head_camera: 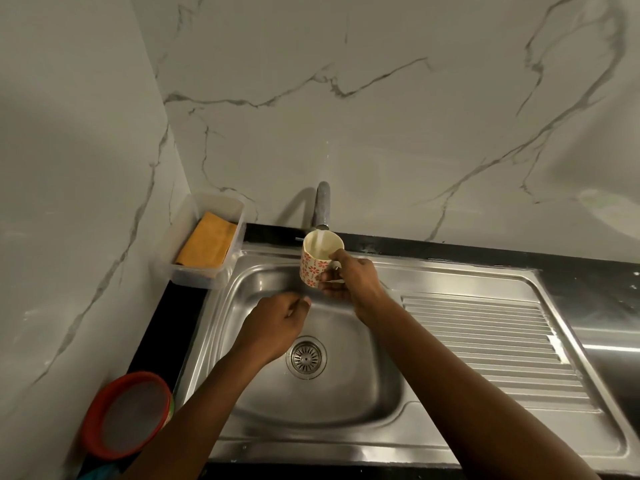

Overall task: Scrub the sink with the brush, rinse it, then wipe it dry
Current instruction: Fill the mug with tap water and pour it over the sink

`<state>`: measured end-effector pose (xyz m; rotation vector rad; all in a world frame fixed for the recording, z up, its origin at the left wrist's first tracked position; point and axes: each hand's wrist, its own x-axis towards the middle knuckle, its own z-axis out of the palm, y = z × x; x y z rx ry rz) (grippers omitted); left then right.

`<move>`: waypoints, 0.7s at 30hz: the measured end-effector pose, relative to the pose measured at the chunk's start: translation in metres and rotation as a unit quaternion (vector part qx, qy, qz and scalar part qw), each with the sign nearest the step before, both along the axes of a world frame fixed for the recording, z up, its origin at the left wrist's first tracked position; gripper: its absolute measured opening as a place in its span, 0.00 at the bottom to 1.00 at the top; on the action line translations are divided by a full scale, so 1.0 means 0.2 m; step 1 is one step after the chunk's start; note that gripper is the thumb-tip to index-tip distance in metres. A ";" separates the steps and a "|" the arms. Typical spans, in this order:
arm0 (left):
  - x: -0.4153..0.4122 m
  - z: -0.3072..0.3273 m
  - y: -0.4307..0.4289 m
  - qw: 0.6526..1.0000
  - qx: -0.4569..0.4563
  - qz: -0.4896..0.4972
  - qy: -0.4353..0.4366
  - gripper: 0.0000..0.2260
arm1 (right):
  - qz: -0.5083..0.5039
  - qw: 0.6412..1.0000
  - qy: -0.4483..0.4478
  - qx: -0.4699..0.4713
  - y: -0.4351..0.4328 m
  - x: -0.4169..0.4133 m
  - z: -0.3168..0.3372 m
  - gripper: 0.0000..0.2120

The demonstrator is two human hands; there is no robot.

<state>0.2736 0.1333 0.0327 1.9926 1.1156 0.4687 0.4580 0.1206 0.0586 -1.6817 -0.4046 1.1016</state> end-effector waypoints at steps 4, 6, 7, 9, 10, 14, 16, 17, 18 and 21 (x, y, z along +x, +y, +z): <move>0.01 -0.01 0.00 1.000 0.000 -0.004 0.003 0.19 | 0.009 1.000 0.003 0.003 0.00 0.00 0.01 0.15; 0.01 -0.01 0.00 1.000 -0.003 -0.004 0.004 0.19 | 0.011 1.000 0.005 0.007 0.00 -0.01 0.01 0.15; 0.02 -0.01 0.00 1.000 -0.005 -0.004 0.004 0.19 | 0.011 1.000 0.005 0.007 0.00 -0.01 0.01 0.16; 0.02 -0.01 0.00 1.000 -0.009 -0.001 0.004 0.18 | 0.009 1.000 0.004 0.007 0.00 -0.01 0.01 0.15; 0.02 -0.01 0.01 1.000 -0.008 0.000 0.002 0.19 | 0.008 1.000 0.004 0.007 0.00 -0.01 0.01 0.14; 0.01 -0.02 0.02 1.000 -0.003 0.000 0.003 0.19 | 0.006 1.000 0.000 0.005 0.01 -0.01 0.00 0.13; 0.01 -0.03 0.03 1.000 0.000 0.000 0.005 0.19 | 0.006 1.000 -0.001 0.002 0.02 -0.01 0.00 0.13; 0.00 -0.03 0.03 1.000 0.002 -0.001 0.005 0.19 | 0.005 1.000 -0.002 0.002 0.02 -0.01 0.00 0.14; 0.00 -0.04 0.03 1.000 0.002 -0.001 0.006 0.19 | 0.005 1.000 -0.001 0.002 0.02 -0.01 -0.01 0.14; 0.00 -0.05 0.04 1.000 -0.002 -0.001 0.006 0.18 | 0.009 1.000 -0.002 0.002 0.02 0.00 -0.01 0.13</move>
